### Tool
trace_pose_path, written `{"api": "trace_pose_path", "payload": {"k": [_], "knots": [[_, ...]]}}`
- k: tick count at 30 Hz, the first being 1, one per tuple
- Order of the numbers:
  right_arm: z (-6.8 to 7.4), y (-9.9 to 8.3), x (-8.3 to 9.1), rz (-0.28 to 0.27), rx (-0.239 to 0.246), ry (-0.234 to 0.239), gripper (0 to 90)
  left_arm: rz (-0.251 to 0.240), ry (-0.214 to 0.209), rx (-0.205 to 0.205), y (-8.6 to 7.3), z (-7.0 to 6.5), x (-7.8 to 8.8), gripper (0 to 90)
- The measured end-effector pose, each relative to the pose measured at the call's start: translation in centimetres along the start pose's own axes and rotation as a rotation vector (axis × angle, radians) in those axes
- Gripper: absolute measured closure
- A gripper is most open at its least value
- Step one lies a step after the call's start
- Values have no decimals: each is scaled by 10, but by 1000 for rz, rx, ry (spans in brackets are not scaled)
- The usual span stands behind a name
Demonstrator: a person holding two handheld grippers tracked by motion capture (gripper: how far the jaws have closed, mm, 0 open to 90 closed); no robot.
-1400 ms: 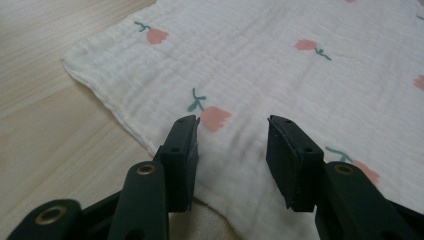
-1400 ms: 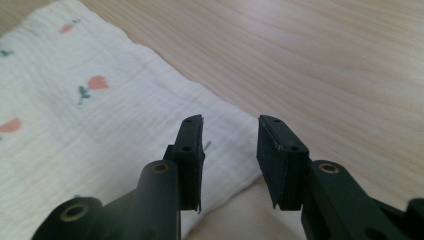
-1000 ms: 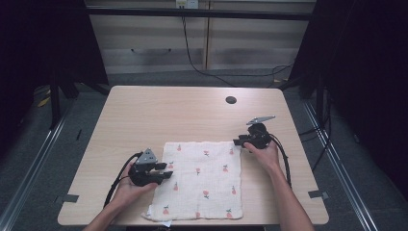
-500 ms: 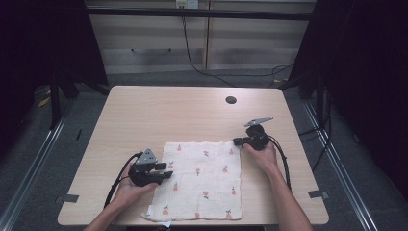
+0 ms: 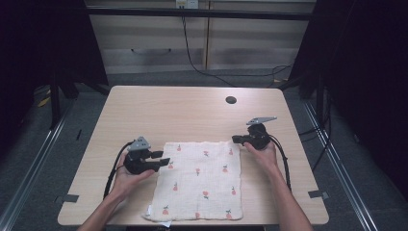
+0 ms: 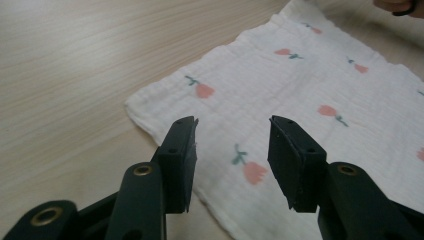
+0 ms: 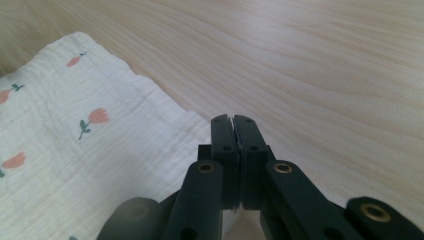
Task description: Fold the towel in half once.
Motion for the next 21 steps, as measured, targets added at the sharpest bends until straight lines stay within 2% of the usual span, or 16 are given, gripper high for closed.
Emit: {"api": "trace_pose_path", "payload": {"k": [1,2,3,4,6,7,8,9,12,13,15,16,17,20,21], "knots": [[0,0,0,-1,2,1,890,0,0,0,0,0,0,538],[1,0,1,0,1,4,889,-7,14,25,5,13,-3,543],[2,1,2,-6,5,4,890,-15,25,25,8,20,-5,547],[3,1,3,-14,5,8,890,-18,29,46,9,26,-7,570],[4,2,4,-16,6,7,890,0,24,74,9,38,-16,594],[4,1,4,-14,9,5,890,0,24,74,9,38,-16,613],[4,2,5,-16,11,5,890,5,41,90,8,45,-21,622],[4,2,5,-15,12,7,889,-2,12,122,9,50,-26,633],[4,1,5,-13,19,9,889,5,29,113,11,54,-32,658],[3,1,5,-12,19,6,889,-2,42,124,13,55,-33,658],[2,1,5,-15,11,7,888,17,46,95,16,54,-36,650],[3,0,5,-14,9,6,888,26,69,72,17,55,-36,649],[3,-1,5,-13,10,8,888,34,72,61,18,55,-37,643],[4,-2,3,-9,14,10,887,36,82,60,20,57,-38,647],[4,-2,2,-6,9,10,887,47,68,58,20,56,-41,648]]}}
Point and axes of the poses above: each handheld gripper's, and its own axes: x roughly backward along the jaws, y roughly out of its top, z roughly to its left, the point moved 9 cm from there along -x, roughly forward along the jaws
